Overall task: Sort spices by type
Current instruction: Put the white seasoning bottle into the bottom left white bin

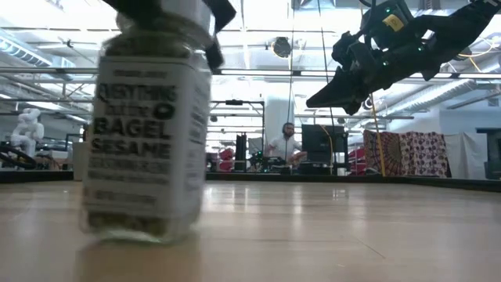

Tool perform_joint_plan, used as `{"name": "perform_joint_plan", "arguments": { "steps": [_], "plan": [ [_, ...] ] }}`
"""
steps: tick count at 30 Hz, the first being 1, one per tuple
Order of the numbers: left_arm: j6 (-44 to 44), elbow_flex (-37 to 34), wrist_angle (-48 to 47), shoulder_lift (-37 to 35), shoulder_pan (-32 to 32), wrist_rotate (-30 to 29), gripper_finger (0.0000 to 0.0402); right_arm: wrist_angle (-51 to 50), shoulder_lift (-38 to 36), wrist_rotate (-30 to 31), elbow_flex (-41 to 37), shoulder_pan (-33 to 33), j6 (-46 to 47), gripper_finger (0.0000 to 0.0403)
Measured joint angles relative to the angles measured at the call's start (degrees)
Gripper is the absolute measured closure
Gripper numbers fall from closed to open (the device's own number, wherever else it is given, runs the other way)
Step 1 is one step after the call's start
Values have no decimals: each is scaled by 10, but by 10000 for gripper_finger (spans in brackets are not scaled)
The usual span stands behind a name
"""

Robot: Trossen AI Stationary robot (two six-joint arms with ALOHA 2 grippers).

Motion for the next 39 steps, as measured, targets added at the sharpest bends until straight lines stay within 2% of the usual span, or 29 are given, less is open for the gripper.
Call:
{"name": "perform_joint_plan", "arguments": {
  "steps": [5,10,17,24,29,33,39],
  "plan": [
    [-5,24,-72,-43,-5,0,190,0,0,0,0,0,0,403],
    [-68,41,-180,-102,-29,1,190,0,0,0,0,0,0,403],
    [-201,44,-295,-197,-102,-7,190,0,0,0,0,0,0,403],
    [-371,43,-397,-255,-204,-69,190,0,0,0,0,0,0,403],
    [-469,28,-436,-260,-272,-92,190,-1,0,0,0,0,0,403],
    [-545,0,-431,-260,-310,-96,190,-1,0,0,0,0,0,403],
    [-600,-45,-414,-259,-343,-98,190,-1,0,0,0,0,5,403]
  ]
}}
